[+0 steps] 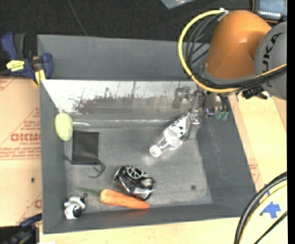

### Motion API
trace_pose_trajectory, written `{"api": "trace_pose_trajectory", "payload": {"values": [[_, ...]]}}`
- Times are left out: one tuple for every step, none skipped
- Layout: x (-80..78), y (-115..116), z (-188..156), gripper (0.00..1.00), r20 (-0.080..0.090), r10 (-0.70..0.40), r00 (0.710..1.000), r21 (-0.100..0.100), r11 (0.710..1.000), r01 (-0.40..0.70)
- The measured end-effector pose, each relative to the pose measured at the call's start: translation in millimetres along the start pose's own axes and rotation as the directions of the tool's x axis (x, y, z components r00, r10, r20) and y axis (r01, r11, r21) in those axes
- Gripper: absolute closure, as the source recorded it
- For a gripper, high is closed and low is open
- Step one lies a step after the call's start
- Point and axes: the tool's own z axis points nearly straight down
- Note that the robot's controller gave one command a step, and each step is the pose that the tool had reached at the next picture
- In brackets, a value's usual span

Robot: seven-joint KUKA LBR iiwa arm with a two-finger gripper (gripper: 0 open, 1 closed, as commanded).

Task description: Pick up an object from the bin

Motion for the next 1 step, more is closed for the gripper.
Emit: {"api": "trace_pose_trajectory", "payload": {"values": [[-1.3,0.0,-5.1,0.0,0.009,-0.001,1.0,0.001,1.0,0.0]]}}
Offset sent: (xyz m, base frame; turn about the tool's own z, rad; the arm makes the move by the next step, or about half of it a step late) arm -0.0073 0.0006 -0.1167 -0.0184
